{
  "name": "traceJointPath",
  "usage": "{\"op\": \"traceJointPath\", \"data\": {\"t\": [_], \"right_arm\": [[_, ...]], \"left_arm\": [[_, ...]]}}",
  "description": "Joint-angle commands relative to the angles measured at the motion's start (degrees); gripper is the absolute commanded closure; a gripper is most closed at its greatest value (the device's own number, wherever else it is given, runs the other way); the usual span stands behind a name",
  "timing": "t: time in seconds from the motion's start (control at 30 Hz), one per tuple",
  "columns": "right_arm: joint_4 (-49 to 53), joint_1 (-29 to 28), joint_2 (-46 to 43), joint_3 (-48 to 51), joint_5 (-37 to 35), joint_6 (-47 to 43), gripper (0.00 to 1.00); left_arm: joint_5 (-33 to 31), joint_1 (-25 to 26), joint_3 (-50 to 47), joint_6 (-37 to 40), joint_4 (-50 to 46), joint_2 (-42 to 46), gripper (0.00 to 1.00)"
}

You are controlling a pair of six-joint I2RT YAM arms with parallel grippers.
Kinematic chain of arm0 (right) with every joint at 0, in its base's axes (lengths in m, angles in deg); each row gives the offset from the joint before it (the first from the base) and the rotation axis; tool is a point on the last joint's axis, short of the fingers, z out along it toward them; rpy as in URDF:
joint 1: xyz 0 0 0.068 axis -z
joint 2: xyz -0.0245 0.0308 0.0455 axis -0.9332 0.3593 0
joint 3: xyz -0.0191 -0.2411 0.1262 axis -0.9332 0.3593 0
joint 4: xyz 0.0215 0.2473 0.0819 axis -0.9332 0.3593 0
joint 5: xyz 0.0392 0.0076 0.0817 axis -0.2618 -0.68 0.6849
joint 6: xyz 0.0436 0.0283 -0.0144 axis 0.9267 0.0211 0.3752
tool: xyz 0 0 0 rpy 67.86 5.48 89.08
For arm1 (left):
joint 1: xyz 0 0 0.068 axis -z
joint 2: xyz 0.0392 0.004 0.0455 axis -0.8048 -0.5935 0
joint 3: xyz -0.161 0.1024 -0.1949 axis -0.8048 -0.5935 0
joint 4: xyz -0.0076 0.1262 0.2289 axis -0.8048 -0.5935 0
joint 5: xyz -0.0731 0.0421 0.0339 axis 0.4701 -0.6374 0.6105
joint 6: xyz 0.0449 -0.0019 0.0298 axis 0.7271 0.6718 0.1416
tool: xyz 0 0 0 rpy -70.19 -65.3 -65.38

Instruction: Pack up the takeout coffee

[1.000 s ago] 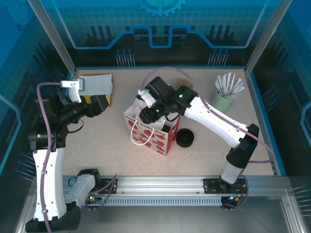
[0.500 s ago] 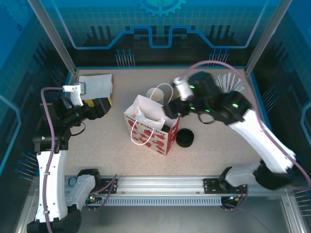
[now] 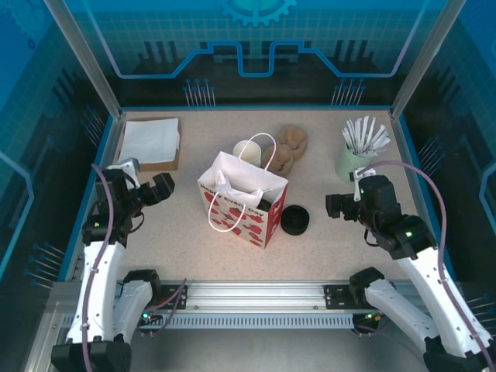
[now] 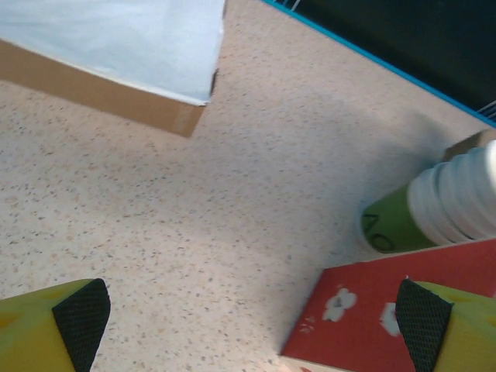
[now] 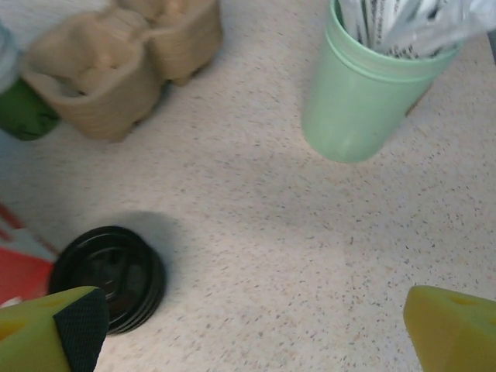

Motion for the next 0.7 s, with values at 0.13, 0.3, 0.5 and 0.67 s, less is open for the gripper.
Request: {"op": "traceJointPath", "data": {"t": [0.13, 0.3, 0.5, 0.67], "right_arm": [[-26.45, 12.94, 3.37, 15.86, 0.14, -1.77, 0.0], [-48.56, 18.14, 8.88, 25.65, 2.08, -4.69, 0.0], [-74.99, 18.44, 25.56, 29.89, 5.26, -7.72, 0.0], [-89.06, 17.46, 37.1, 27.65, 7.79, -10.62, 0.0]], "left_arm": [[-5.92, -0.89, -8.96, 4.38, 15.01, -3.16, 0.01], [-6.58, -1.14, -12.23, 5.32, 22.24, -6.8, 0.01], [-7.45, -0.98, -14.05, 2.98, 30.01, -12.97, 0.01], [-7.65, 0.71, -14.44, 5.67, 36.17, -19.94, 0.01]]}}
